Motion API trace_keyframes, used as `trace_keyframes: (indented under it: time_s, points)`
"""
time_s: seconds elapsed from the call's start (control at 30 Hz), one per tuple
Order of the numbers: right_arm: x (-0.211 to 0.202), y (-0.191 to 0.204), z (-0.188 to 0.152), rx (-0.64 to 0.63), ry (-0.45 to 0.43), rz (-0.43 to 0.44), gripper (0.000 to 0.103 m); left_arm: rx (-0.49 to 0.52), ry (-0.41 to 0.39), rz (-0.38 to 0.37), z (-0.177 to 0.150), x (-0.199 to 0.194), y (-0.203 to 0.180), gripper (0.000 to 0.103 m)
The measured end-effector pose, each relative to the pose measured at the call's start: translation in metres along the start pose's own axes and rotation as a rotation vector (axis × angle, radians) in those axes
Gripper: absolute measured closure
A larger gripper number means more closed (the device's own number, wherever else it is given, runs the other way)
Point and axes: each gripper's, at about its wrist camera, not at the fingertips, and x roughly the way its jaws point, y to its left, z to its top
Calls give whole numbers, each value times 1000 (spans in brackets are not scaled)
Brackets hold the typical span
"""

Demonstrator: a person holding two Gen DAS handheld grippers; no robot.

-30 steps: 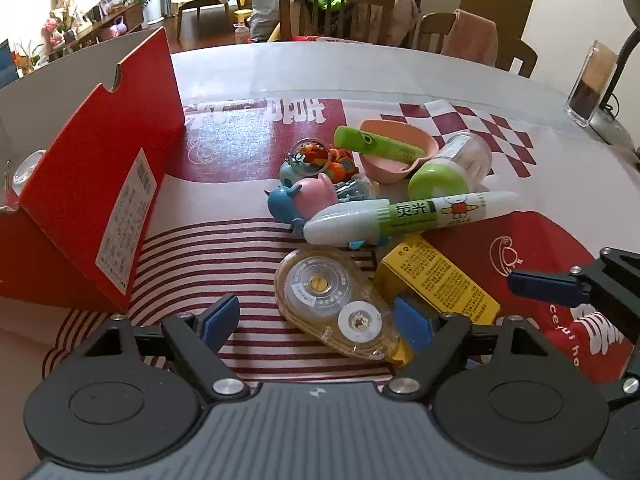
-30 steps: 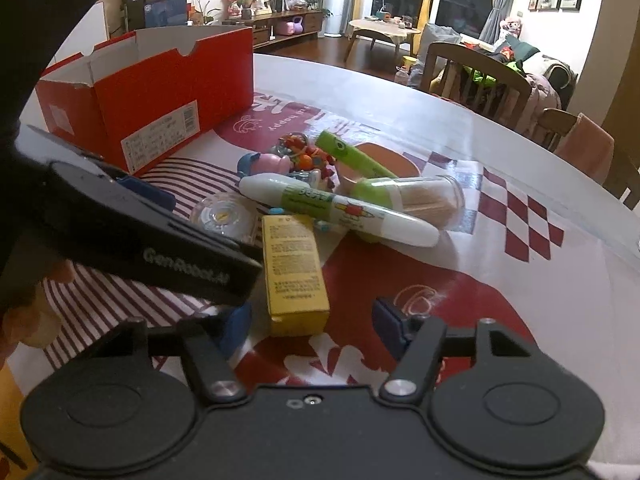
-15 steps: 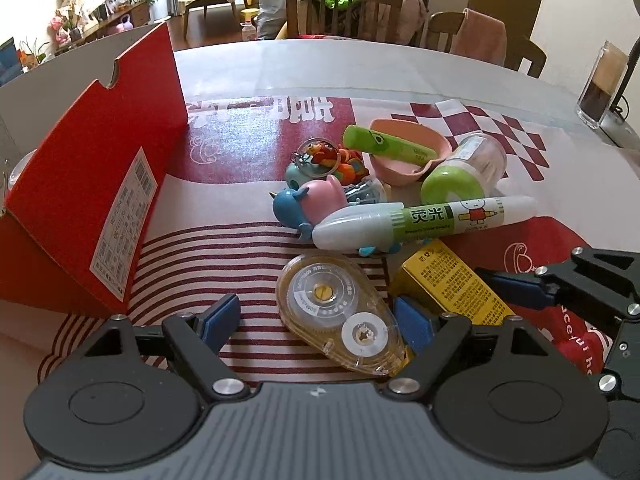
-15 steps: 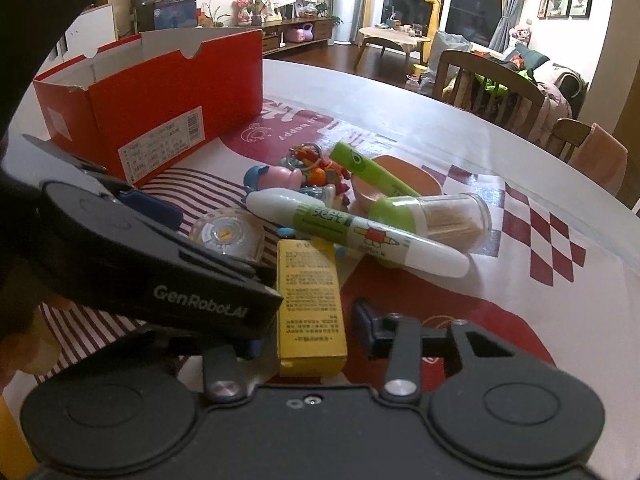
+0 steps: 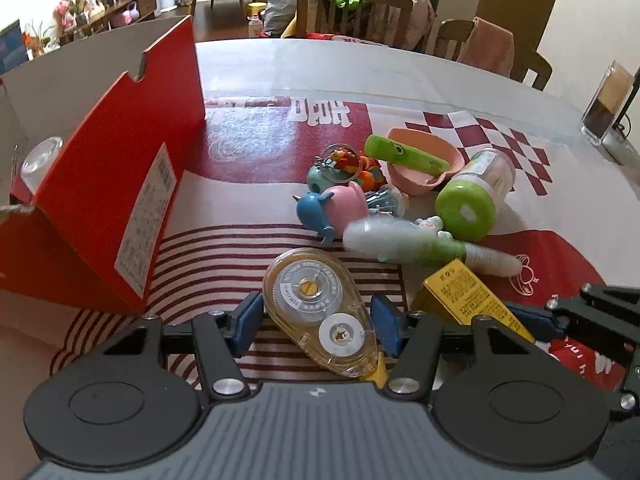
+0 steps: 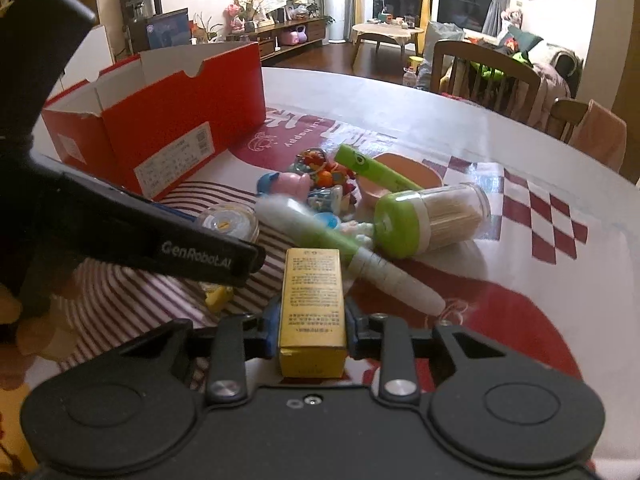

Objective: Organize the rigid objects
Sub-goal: 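Grasp correction tape with left gripper while right grasps the yellow box, then carry correction tape and yellow box with both grippers into the box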

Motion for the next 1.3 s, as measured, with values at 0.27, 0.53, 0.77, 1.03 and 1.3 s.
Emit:
trace_keyframes:
  time_s: [0.27,0.53,0.77,1.03,1.3]
  points:
    - [-25,11,-2,37,-13,7,74,-22,10,-34,-5,-15,12,44]
    - [-49,25,5,64,-32,0,74,-28,2,-86,-9,-40,25,59]
    - [-54,38,2,89,-17,-39,74,25,38,-91,-13,-36,33,59]
    - [-57,45,-4,147,-9,-70,74,166,35,-56,-16,-20,24,56]
    - [-58,47,-8,172,-1,-86,74,222,2,-30,-17,-10,17,51]
